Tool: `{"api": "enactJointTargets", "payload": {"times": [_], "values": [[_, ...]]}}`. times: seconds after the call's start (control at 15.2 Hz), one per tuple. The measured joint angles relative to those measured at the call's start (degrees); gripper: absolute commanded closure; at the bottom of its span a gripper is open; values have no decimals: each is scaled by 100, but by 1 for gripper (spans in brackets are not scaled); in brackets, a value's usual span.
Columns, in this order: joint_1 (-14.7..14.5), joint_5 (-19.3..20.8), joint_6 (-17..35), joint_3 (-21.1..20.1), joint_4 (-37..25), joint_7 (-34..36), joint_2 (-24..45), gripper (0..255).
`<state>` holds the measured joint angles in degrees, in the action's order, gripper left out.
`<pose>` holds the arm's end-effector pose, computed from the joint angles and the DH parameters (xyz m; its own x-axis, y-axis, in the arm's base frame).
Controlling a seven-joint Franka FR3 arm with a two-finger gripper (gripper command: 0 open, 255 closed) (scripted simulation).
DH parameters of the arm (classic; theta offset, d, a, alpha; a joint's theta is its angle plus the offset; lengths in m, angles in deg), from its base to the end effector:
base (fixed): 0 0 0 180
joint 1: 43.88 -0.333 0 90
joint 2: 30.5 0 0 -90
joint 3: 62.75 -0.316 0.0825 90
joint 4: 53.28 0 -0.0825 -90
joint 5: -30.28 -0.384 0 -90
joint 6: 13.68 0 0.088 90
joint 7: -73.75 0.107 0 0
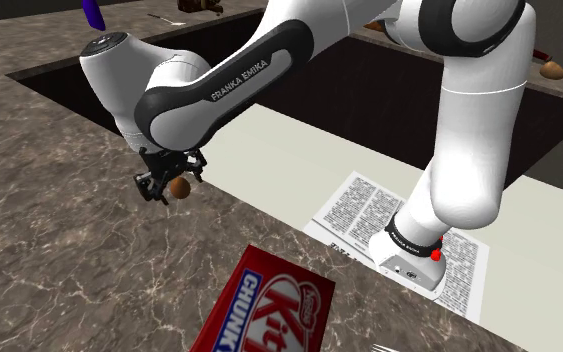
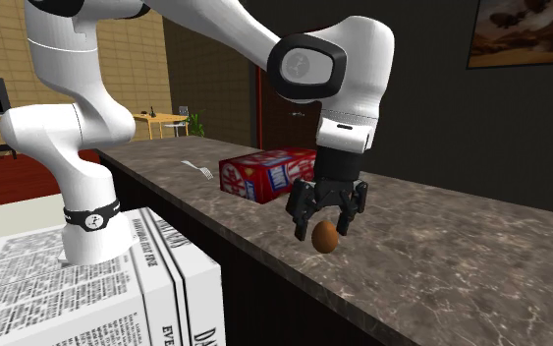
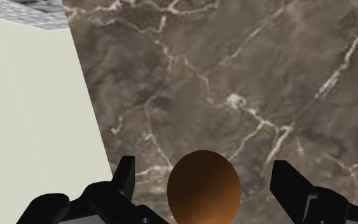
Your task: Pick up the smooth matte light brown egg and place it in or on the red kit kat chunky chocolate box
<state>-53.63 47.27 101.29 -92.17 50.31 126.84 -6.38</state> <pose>0.5077 0.3624 0.3236 0.9908 -0.1206 -0.0612 -0.1101 -0.9821 0.1528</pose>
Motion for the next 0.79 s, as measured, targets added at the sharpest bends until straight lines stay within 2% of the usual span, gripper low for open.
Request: {"api": "enactJointTargets", "payload": {"times": [0.79], "values": [[14, -36, -74, -17, -24, -27, -59, 255]]}}
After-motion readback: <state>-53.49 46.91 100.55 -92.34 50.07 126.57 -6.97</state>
